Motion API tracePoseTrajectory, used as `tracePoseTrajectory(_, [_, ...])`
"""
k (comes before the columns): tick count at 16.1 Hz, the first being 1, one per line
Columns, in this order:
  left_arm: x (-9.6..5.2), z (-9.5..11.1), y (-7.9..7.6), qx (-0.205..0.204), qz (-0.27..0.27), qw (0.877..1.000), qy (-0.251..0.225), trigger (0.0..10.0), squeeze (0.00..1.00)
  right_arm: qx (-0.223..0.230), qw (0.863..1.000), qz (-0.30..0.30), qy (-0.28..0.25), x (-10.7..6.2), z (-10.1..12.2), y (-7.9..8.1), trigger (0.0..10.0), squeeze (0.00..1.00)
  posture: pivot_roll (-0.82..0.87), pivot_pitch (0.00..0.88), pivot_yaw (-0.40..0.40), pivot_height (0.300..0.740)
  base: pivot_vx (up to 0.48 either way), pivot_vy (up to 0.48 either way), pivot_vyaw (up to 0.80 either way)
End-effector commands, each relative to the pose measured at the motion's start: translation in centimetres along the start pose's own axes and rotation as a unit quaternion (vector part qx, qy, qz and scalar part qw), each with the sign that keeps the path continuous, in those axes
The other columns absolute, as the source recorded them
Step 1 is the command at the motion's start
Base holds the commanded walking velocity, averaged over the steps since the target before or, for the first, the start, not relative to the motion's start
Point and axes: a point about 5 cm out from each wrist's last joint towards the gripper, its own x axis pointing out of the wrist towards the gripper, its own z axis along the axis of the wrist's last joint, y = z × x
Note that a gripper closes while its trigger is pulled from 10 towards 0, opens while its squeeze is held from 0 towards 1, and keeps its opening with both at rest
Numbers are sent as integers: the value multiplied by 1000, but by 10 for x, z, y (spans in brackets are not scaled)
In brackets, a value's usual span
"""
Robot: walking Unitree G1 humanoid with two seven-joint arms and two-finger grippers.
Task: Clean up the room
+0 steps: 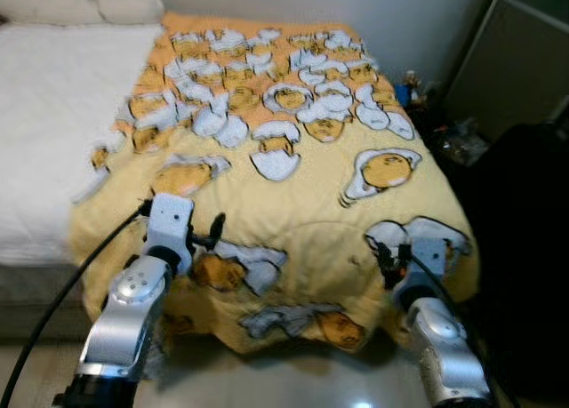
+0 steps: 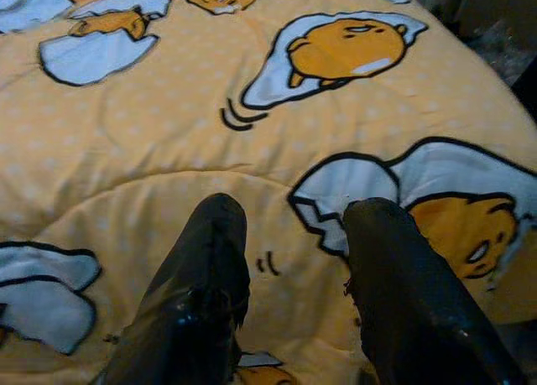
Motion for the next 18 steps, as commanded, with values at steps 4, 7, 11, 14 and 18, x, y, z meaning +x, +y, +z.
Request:
tracePoseTrajectory(4, [5,5,5,8,16,1000,-3,10000,361,13,1000,-3,-8,3,4,3,10000,0,53,0,-35,740,0,0,-600])
tracePoseTrajectory(7, [5,5,2,-1,3,1000,-3,10000,365,14,1000,-12,-6,4,3,2,10000,0,55,0,-35,740,0,0,-800])
tracePoseTrajectory(11, [6,7,4,-10,-3,1000,-10,10000,369,15,1000,-13,-8,6,3,7,10000,0,56,0,-37,740,0,0,-800])
tracePoseTrajectory(14, [9,9,1,-21,-15,999,-19,10000,376,4,1000,-6,-12,8,6,9,10000,0,46,0,-36,740,0,0,-800])
tracePoseTrajectory(18, [9,9,0,-26,-17,999,-19,10000,380,-1,1000,-12,-15,9,8,5,10000,0,45,0,-39,740,0,0,-800])
